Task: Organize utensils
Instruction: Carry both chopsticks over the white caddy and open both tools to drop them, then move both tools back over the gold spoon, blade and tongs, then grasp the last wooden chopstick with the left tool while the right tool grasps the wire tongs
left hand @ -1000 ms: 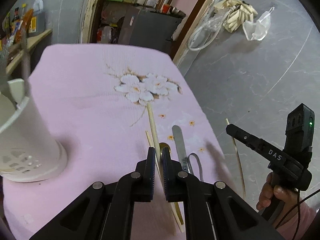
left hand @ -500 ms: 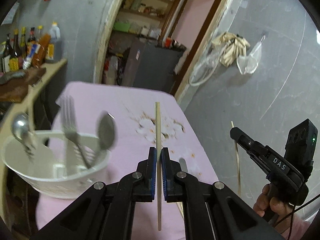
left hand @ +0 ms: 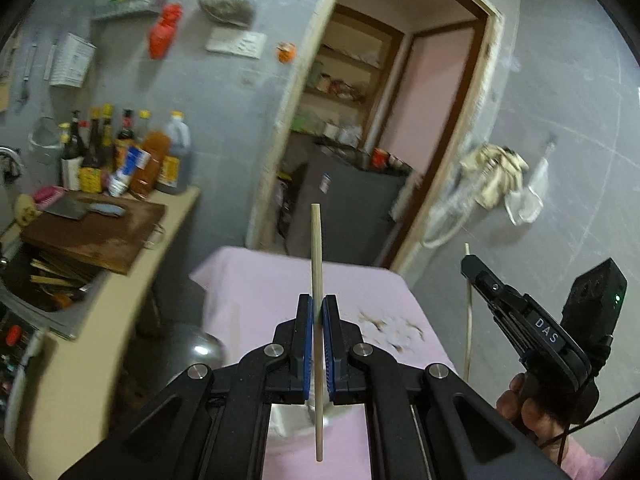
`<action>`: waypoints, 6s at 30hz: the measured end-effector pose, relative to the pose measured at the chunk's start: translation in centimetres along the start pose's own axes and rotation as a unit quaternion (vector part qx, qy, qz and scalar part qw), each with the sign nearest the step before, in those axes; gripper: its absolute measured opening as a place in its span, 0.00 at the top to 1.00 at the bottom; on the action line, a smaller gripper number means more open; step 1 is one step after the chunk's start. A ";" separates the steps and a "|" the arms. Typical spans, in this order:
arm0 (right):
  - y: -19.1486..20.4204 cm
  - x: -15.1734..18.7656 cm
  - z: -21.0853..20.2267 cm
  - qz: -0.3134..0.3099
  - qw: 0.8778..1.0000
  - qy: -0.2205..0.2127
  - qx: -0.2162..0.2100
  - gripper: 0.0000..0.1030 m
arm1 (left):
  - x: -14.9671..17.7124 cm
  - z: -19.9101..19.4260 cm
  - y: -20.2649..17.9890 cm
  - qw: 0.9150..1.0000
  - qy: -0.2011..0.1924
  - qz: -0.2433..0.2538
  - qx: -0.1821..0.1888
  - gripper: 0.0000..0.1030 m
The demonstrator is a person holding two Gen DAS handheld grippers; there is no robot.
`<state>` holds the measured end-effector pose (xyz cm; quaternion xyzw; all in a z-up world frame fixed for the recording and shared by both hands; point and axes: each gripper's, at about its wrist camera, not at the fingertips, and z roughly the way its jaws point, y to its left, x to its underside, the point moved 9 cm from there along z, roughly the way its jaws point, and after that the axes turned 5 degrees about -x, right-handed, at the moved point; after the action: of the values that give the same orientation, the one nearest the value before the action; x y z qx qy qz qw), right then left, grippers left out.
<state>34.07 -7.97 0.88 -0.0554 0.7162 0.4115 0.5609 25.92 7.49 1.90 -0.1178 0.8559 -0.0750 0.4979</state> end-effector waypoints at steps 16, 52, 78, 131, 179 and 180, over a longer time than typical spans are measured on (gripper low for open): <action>-0.5 2.2 4.6 -0.001 0.994 -0.077 0.078 0.96 | -1.9 2.3 7.2 0.998 -0.036 -0.022 -0.048 0.95; -1.0 3.1 -0.1 -0.055 0.992 -0.021 0.113 0.61 | 1.8 3.4 4.9 1.000 0.010 0.004 -0.026 0.70; -10.7 -3.1 -16.6 -0.107 0.961 0.030 0.253 0.02 | 4.5 2.1 -9.4 0.996 -0.052 0.071 -0.018 0.03; -24.6 15.3 -16.1 -0.143 0.871 0.327 0.337 0.16 | 24.0 16.7 -17.1 0.967 0.222 0.110 0.054 0.63; -21.9 10.0 -16.8 -0.001 0.936 0.245 0.252 0.79 | 18.8 11.7 -15.2 0.967 0.235 0.056 0.078 0.93; -21.3 9.8 -17.0 -0.003 0.938 0.239 0.251 0.79 | 18.5 11.2 -15.1 0.968 0.230 0.058 0.079 0.93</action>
<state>29.15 -29.28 -18.08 -0.0121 0.9091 0.1913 0.3699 28.80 -12.23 -15.34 -0.0079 0.9443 -0.1380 0.2987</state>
